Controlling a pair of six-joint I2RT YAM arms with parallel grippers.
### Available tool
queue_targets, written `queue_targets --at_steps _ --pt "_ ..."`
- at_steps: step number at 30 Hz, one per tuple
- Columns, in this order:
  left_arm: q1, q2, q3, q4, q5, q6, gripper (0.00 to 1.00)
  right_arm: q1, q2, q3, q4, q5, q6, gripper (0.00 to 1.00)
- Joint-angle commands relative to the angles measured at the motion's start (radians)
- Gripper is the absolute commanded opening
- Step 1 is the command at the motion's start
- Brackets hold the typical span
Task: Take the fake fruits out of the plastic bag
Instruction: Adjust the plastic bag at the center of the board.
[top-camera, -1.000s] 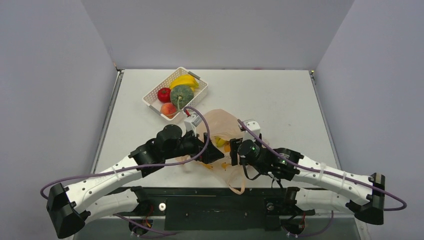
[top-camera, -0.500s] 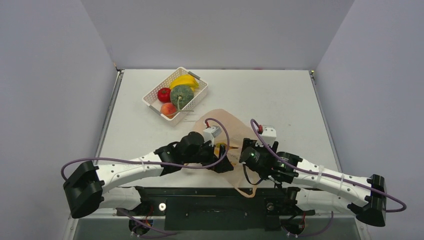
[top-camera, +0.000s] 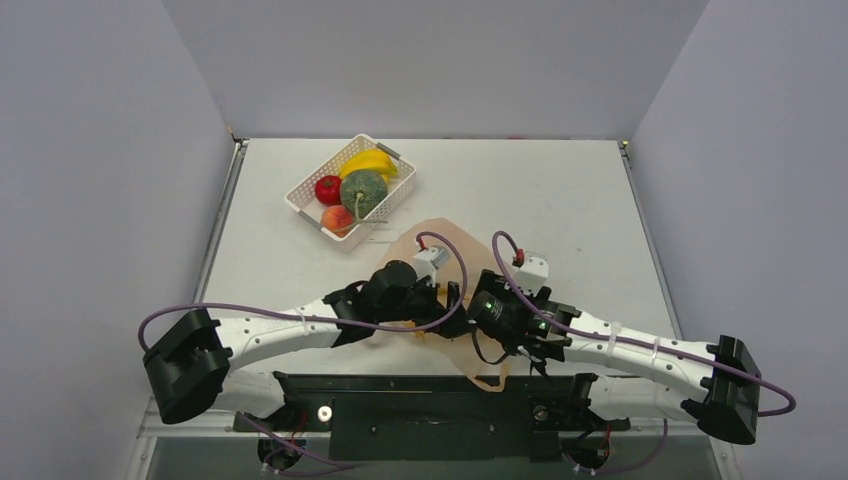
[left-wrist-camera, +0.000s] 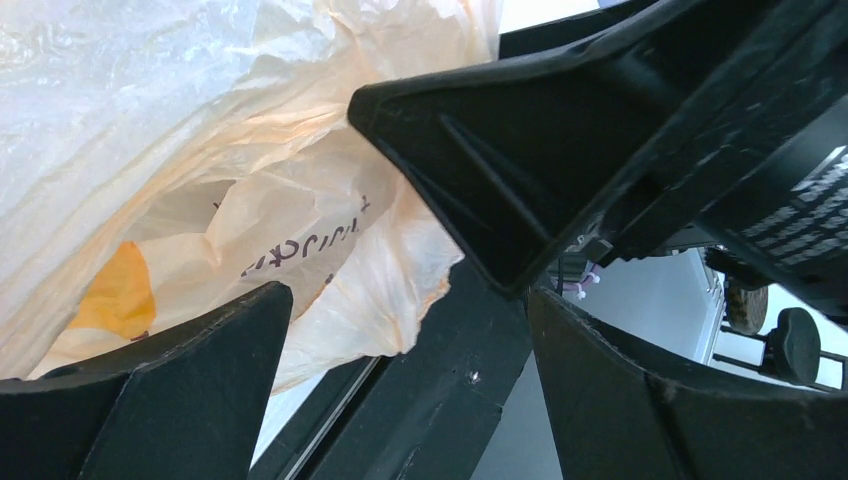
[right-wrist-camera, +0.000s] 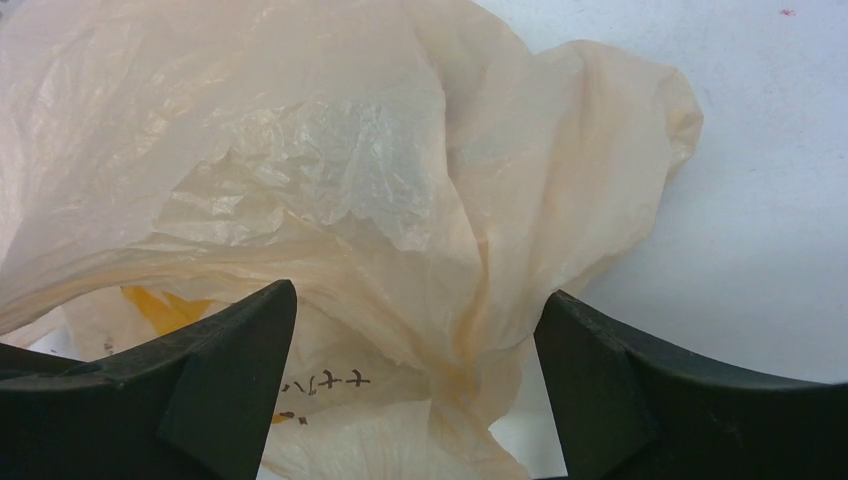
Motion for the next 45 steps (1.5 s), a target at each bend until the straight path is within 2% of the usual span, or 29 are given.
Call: queue_targets --at_steps 1,9,12,14,16,17,19,20,26,30,34,35,37,38,40,43,44,45 --pt "0.007 -0.051 -0.009 0.07 -0.015 -0.018 0.87 -0.009 -0.003 -0.043 0.154 -0.005 -0.118 0.83" --pt "0.044 -0.066 -0.026 0.098 -0.002 -0.003 0.88 -0.017 -0.033 -0.077 0.173 -0.018 -0.254 0.79" --pt "0.045 -0.042 -0.015 0.117 0.009 0.004 0.88 -0.034 -0.061 -0.094 0.205 -0.085 -0.353 0.8" --pt "0.046 -0.011 -0.027 0.147 0.007 0.01 0.87 -0.058 -0.066 -0.1 0.202 -0.086 -0.371 0.75" --pt "0.05 0.031 -0.054 0.216 0.001 0.011 0.86 -0.1 -0.078 -0.109 0.219 -0.104 -0.383 0.51" --pt "0.05 0.063 -0.066 0.228 -0.001 0.011 0.85 -0.116 -0.089 -0.111 0.23 -0.132 -0.397 0.26" --pt "0.048 0.123 -0.074 0.244 -0.015 0.019 0.81 -0.162 -0.11 -0.103 0.261 -0.164 -0.415 0.02" --pt "0.043 0.144 -0.078 0.256 -0.025 0.02 0.8 -0.182 -0.118 -0.088 0.273 -0.169 -0.42 0.0" --pt "0.025 0.292 -0.183 0.419 -0.028 -0.04 0.77 -0.219 -0.153 0.018 0.212 -0.089 -0.397 0.0" --pt "-0.034 0.38 -0.206 0.543 0.01 -0.102 0.75 -0.234 -0.186 0.036 0.202 -0.007 -0.401 0.0" --pt "-0.067 0.454 -0.203 0.698 0.084 -0.169 0.73 -0.275 -0.165 0.067 0.156 -0.05 -0.435 0.0" --pt "-0.066 0.462 -0.208 0.756 0.101 -0.182 0.73 -0.292 -0.156 0.09 0.098 -0.069 -0.44 0.01" --pt "-0.065 0.469 -0.22 0.836 0.12 -0.222 0.73 -0.301 -0.13 0.134 -0.02 -0.127 -0.452 0.17" --pt "-0.064 0.472 -0.226 0.855 0.125 -0.243 0.73 -0.297 -0.125 0.146 -0.057 -0.157 -0.456 0.31" --pt "-0.063 0.478 -0.227 0.893 0.138 -0.26 0.73 -0.262 -0.146 0.151 -0.147 -0.193 -0.452 0.5" --pt "-0.055 0.485 -0.218 0.904 0.161 -0.268 0.74 -0.144 -0.2 0.119 -0.217 -0.21 -0.375 0.6" --pt "-0.05 0.487 -0.215 0.906 0.165 -0.269 0.74 -0.118 -0.221 0.104 -0.221 -0.212 -0.355 0.68" --pt "-0.05 0.488 -0.215 0.908 0.168 -0.271 0.74 -0.086 -0.227 0.097 -0.225 -0.215 -0.319 0.71"
